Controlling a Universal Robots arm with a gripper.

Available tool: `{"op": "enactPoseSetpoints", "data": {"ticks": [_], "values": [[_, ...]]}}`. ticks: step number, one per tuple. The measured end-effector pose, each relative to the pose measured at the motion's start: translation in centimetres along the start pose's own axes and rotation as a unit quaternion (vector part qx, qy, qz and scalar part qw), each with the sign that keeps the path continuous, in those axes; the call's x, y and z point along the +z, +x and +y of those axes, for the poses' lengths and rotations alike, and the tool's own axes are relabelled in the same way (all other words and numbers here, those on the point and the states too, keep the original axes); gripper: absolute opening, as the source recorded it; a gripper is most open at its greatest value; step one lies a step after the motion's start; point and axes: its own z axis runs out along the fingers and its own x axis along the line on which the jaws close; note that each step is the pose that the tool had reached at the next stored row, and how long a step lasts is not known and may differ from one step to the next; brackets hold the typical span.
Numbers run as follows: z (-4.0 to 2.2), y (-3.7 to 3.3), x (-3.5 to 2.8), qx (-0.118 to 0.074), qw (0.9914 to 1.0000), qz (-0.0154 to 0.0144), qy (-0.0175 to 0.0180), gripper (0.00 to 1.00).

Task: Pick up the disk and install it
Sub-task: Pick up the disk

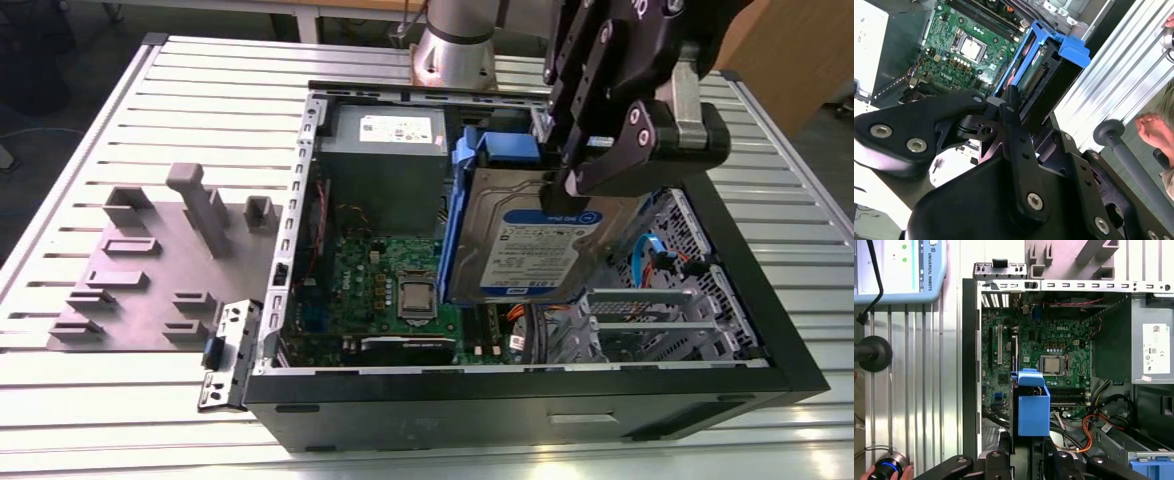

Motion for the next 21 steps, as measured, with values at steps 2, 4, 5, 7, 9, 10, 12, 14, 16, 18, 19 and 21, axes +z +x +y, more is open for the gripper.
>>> {"op": "enactPoseSetpoints", "data": {"ticks": [2,4,5,7,9,10,12,14,16,18,19,21], "values": [[-0.31,-0.01,0.02,0.0,1.0,0.0,0.0,0.35],[-0.64,-0.01,0.03,0.0,1.0,0.0,0.0,0.35],[-0.81,-0.02,0.04,0.0,1.0,0.0,0.0,0.35],[-1.19,-0.02,0.06,0.0,1.0,0.0,0.0,0.35],[-1.56,-0.04,0.08,0.0,1.0,0.0,0.0,0.35],[-1.76,-0.04,0.09,0.0,1.0,0.0,0.0,0.35],[-2.17,-0.05,0.12,0.0,1.0,0.0,0.0,0.35],[-2.57,-0.05,0.15,0.0,1.0,-0.0001,0.0,0.35],[-2.96,-0.06,0.19,0.0,1.0,0.0,0.0,0.35],[-3.4,-0.08,0.24,0.0,1.0,0.0001,0.0,0.35],[-3.63,-0.08,0.26,0.0,1.0,0.0001,0.0,0.35],[-4.12,-0.09,0.32,0.0,1.0,0.0,0.0,0.35]]}}
